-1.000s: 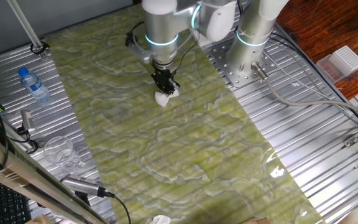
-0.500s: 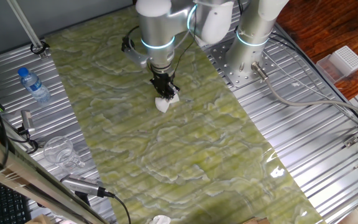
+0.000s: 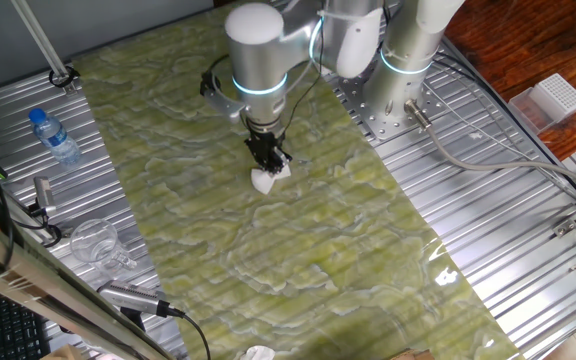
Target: Clean the tabletop with a sponge
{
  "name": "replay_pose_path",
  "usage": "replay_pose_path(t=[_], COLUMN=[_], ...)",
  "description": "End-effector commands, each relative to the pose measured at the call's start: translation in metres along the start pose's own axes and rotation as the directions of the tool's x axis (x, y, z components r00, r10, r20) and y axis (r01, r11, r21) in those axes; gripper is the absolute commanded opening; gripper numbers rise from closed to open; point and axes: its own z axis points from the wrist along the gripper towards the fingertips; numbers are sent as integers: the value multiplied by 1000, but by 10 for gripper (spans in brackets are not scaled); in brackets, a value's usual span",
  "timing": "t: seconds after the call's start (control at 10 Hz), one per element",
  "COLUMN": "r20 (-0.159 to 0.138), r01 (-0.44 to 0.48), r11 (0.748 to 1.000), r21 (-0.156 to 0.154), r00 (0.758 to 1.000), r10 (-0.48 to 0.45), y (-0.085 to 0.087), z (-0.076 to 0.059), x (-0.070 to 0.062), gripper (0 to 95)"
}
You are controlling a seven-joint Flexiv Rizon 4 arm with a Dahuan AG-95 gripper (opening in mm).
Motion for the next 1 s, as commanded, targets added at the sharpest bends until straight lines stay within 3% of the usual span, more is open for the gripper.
replay_pose_path(t=[0.1,1.0], r20=[0,0], r01=[-13,-123], r11=[1000,992], r21=[2,7], r00=[1000,992], r10=[13,123], y=[10,59], z=[-3,9], x=[-4,-25], gripper=[0,0])
